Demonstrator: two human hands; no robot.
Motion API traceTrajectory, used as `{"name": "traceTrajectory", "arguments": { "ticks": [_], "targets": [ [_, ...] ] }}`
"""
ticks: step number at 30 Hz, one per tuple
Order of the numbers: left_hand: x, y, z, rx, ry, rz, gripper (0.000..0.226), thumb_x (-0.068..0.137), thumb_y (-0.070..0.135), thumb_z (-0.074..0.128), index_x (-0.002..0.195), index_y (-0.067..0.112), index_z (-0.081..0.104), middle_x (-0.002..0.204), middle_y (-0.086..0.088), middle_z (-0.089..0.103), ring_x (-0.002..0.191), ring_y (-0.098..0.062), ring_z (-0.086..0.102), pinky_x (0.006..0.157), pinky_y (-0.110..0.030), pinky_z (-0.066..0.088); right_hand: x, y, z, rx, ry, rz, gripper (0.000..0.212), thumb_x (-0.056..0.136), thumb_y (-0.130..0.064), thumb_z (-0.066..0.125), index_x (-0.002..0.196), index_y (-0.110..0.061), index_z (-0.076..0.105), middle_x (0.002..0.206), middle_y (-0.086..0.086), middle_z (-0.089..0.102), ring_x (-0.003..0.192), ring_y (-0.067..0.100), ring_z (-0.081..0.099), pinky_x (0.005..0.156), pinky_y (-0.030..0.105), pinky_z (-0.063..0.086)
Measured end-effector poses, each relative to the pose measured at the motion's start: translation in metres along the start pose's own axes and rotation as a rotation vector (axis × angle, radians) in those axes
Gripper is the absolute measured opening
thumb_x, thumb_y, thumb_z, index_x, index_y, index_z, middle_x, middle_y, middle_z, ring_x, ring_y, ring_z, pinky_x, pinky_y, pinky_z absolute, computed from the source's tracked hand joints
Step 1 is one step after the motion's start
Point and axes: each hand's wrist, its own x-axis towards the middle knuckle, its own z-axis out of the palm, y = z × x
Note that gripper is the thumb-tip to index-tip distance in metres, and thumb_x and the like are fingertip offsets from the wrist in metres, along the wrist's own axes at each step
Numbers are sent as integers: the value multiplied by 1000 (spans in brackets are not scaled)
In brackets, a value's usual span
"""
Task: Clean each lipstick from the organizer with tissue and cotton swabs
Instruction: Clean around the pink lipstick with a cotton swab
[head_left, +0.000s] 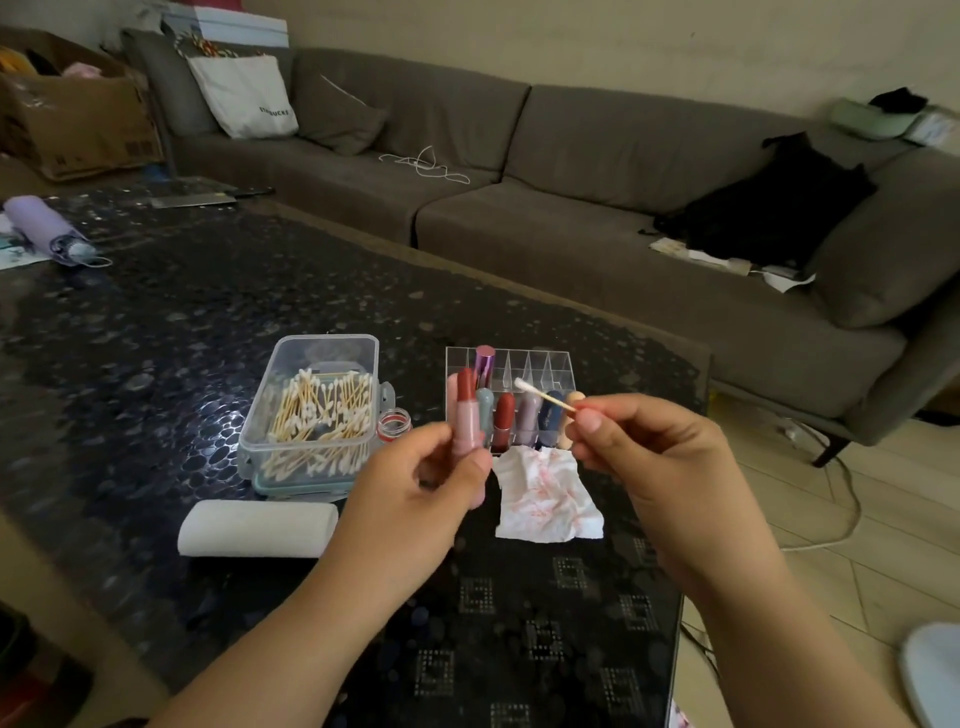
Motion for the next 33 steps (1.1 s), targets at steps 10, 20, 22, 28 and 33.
{"name": "traceTrajectory", "arguments": {
  "ticks": [10,20,22,28,33],
  "targets": [
    [-2,-6,-13,-247,-46,-65,28,68,37,63,93,24,67,77,6,74,76,-9,71,68,-22,55,-5,-13,10,-181,0,-94,14,80,-11,68,77,-25,73,59,-3,62,53,8,50,51,14,42],
    [0,-8,-15,-267,-48,-23,31,68,39,61,94,25,68,74,7,72,73,-6,69,65,-16,52,-2,-12,27,-215,51,-129,21,80,-9,67,76,-30,70,56,-6,60,50,2,46,48,8,37],
    [-1,-7,-15,-260,-55,-22,33,68,40,61,96,25,68,75,8,73,73,-6,69,65,-16,52,-3,-13,27,-215,60,-124,19,81,-8,67,70,-24,72,55,-8,58,48,2,45,47,7,35],
    [-3,-6,-16,-247,-66,-18,35,69,39,61,99,23,69,77,8,73,74,-5,69,63,-14,52,-5,-16,27,-223,56,-121,21,82,-6,67,68,-22,69,53,-6,55,43,1,40,43,7,31],
    [-3,-6,-16,-242,-71,-18,32,69,38,61,97,24,69,75,9,73,74,-6,70,64,-15,52,-4,-14,25,-205,52,-112,20,82,-9,67,74,-27,71,53,-8,55,46,2,42,45,8,33]
  ]
}}
